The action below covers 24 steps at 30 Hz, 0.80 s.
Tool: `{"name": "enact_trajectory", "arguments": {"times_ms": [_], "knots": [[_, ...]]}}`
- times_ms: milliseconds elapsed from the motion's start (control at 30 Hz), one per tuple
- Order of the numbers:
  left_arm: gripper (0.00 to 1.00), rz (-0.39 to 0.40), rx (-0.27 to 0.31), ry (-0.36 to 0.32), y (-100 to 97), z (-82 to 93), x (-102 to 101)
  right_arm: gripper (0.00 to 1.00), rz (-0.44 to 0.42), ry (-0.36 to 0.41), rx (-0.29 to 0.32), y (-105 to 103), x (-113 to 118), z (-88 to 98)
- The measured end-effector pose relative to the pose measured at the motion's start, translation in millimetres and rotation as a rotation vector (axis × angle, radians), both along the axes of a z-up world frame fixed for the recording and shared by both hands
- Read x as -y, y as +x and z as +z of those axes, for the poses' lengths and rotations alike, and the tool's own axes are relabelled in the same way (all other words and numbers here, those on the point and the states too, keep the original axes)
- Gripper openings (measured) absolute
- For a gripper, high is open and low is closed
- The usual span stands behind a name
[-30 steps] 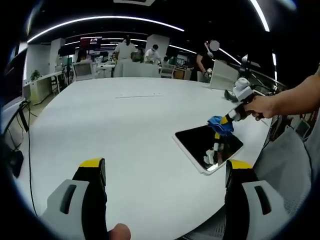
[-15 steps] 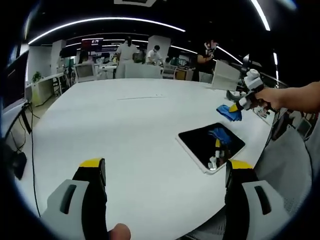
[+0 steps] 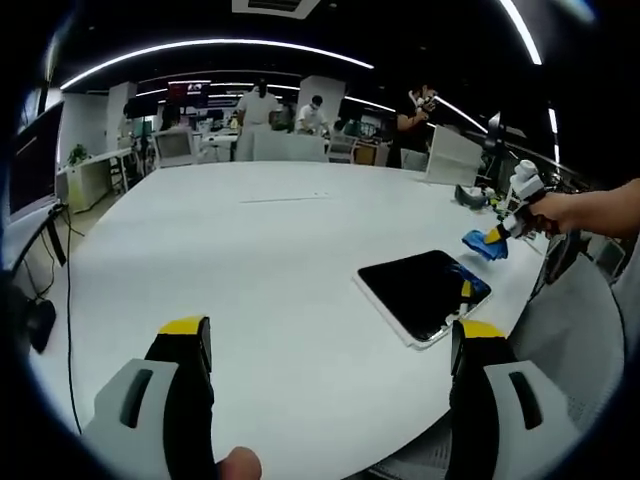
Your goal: Wipe the mirror surface with the cleaning cloth until all visible marks leave the cleaned area.
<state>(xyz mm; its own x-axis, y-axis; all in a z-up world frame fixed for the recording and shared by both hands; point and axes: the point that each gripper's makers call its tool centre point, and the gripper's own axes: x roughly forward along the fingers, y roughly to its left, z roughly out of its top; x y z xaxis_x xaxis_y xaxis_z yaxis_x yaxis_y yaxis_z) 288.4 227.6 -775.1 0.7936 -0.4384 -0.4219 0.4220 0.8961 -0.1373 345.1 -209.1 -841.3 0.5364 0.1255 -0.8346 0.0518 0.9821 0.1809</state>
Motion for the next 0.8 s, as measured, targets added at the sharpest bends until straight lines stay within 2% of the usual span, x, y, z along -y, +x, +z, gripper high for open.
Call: {"name": "enact_trajectory", "arguments": {"times_ms": [367,433,467,500,533,567,633,667,733,800], "knots": [[0.99,0.009,0.005,0.023,-0.8,7.2,-12,0.00,-0.001,-0.052,-0.012,-2,8,-23.6],[0.99,0.014,0.011,0.023,-0.1,9.9,-13,0.00,0.011,-0.033,-0.024,-4,8,-29.1],[0.99,0.017,0.015,0.021,0.3,11.8,-12,0.00,0.068,-0.025,-0.041,-9,5,-33.6],[0.99,0.019,0.016,0.021,0.4,12.3,-12,0.00,0.074,-0.022,-0.043,-10,5,-35.8],[0.99,0.023,0.020,0.021,2.0,11.2,-14,0.00,0.030,0.003,-0.020,-7,6,-32.4],[0.99,0.026,0.020,0.018,2.3,10.9,-14,0.00,0.027,0.001,-0.028,-8,7,-32.7],[0.99,0.031,0.018,0.013,0.6,11.3,-12,0.00,0.088,-0.021,-0.003,-6,6,-32.2],[0.99,0.031,0.015,0.015,0.5,8.5,-11,0.01,0.086,-0.019,-0.002,-6,6,-32.0],[0.99,0.031,0.012,0.015,-0.2,7.8,-10,0.04,0.061,0.022,-0.002,-6,3,-30.1],[0.99,0.036,0.016,0.008,1.1,8.8,-10,0.20,0.081,0.041,0.045,0,-2,-22.7]]}}
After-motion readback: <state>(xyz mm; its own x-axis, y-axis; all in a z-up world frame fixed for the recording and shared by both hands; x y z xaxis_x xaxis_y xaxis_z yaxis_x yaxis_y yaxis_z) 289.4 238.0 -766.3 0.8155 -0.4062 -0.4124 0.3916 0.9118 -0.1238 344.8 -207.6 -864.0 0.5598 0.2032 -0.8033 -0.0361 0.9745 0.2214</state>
